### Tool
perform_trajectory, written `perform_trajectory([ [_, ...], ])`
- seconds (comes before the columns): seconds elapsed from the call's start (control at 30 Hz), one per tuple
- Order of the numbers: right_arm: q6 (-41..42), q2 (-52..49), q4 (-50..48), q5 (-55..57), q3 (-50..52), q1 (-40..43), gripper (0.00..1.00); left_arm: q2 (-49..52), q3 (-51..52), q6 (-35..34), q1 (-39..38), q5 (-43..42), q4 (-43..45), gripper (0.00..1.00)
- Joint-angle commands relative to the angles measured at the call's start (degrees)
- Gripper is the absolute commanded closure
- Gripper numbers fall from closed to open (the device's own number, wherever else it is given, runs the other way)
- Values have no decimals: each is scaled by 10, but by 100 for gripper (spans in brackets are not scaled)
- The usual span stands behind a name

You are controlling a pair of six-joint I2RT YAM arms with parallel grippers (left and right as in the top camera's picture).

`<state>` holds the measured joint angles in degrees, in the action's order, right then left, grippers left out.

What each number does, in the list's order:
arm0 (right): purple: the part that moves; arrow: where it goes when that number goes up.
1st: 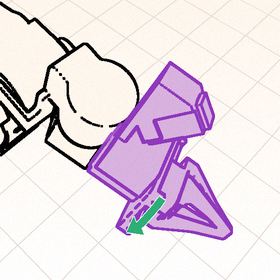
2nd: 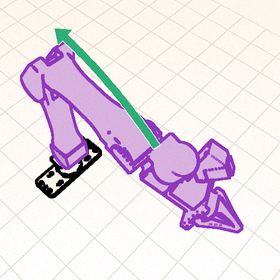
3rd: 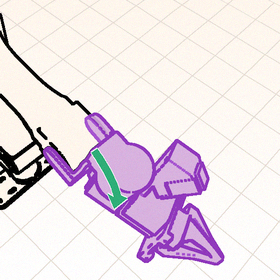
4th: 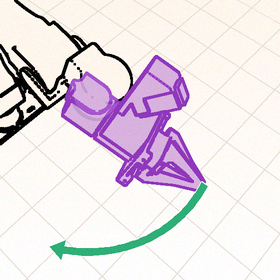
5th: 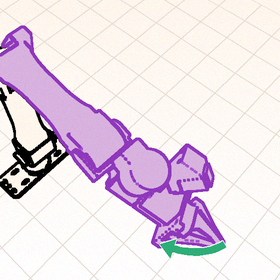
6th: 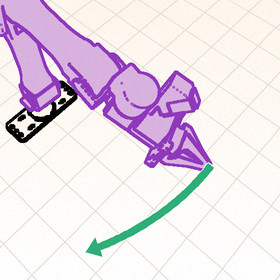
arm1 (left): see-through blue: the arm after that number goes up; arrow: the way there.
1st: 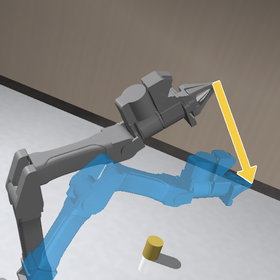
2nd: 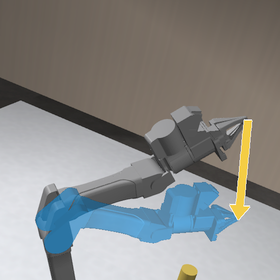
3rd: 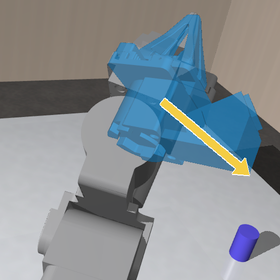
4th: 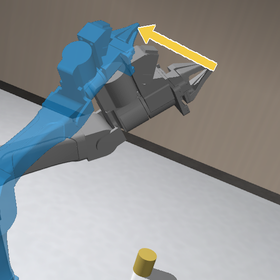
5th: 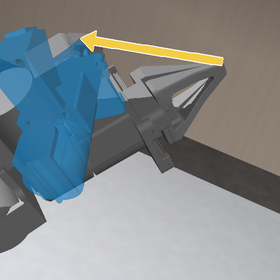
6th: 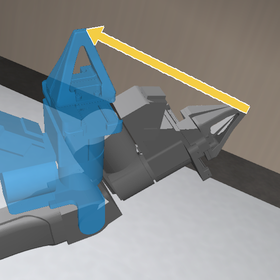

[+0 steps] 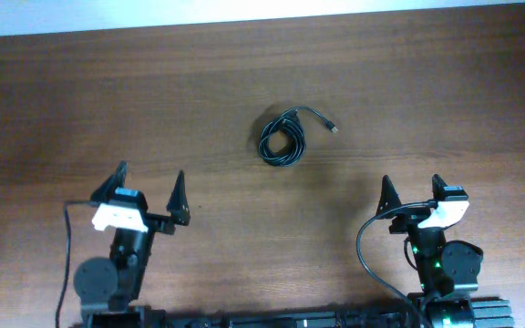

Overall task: Untangle cables
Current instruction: 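Reach left gripper to the black cable coil and grasp it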

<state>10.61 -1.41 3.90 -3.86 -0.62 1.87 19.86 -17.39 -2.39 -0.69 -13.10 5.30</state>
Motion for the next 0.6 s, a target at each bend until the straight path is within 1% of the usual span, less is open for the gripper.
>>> perform_trajectory([
  [0.0,4,1,3,9,3,-4,1,115,-131,3,-3,-84,-69,2],
  [0.03,4,1,3,9,3,-4,1,166,-188,3,-6,-99,-118,2],
  [0.13,4,1,3,9,3,-4,1,283,-309,3,-43,-103,-212,1],
  [0.2,4,1,3,9,3,-4,1,344,-357,3,-83,-103,-236,1],
  [0.27,4,1,3,9,3,-4,1,405,-377,3,-142,-103,-221,1],
  [0.37,4,1,3,9,3,-4,1,475,-377,3,-196,-101,-204,1],
  [0.43,4,1,3,9,3,-4,1,522,-377,3,-216,-110,-202,1],
  [0.47,4,1,3,9,3,-4,1,544,-377,3,-224,-130,-197,1],
  [0.5,4,1,3,9,3,-4,1,564,-377,3,-230,-138,-179,1],
  [0.57,4,1,3,9,3,-4,1,612,-377,0,-239,-125,-121,1],
])
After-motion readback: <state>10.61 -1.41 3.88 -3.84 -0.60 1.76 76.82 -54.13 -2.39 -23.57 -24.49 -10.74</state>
